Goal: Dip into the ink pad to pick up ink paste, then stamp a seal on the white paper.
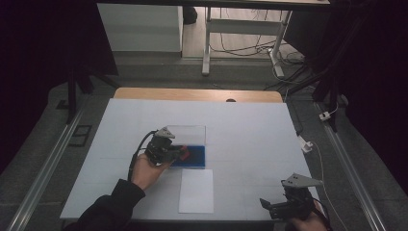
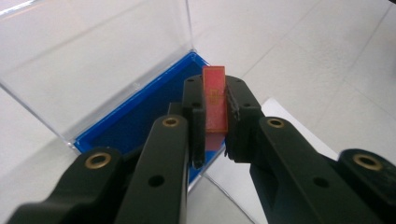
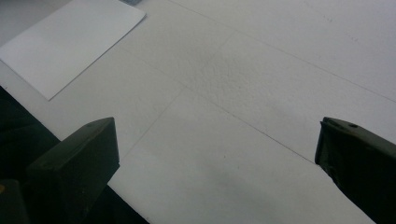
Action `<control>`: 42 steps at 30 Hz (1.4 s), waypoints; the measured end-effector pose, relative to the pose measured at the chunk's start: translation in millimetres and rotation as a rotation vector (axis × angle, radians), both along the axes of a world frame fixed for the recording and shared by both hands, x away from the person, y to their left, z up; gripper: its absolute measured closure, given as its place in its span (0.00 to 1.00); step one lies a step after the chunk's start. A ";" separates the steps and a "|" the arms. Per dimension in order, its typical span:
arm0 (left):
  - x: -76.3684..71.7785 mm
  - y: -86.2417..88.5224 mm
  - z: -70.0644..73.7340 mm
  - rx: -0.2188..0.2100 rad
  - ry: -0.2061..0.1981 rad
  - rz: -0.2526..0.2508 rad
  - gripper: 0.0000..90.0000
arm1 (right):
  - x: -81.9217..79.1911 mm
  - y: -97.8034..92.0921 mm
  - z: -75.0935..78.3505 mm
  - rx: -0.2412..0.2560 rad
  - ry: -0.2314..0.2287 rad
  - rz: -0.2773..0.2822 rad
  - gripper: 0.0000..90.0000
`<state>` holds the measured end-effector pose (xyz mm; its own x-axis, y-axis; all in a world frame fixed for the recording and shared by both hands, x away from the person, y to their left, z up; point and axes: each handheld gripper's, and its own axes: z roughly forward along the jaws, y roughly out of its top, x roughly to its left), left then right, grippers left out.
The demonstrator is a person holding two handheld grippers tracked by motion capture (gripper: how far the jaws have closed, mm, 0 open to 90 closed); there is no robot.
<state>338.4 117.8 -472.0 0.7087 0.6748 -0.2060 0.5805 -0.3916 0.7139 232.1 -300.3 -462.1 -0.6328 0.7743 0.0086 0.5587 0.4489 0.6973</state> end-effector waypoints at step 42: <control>-58.5 -17.8 18.6 -0.033 -0.021 -0.147 0.89 | 0.5 -0.2 0.2 0.007 0.002 0.003 0.00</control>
<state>280.0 100.0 -453.3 0.8039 0.5562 -0.2106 0.5034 -0.4477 0.7390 232.6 -300.4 -462.0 -0.6352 0.7722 0.0152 0.5588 0.4458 0.6993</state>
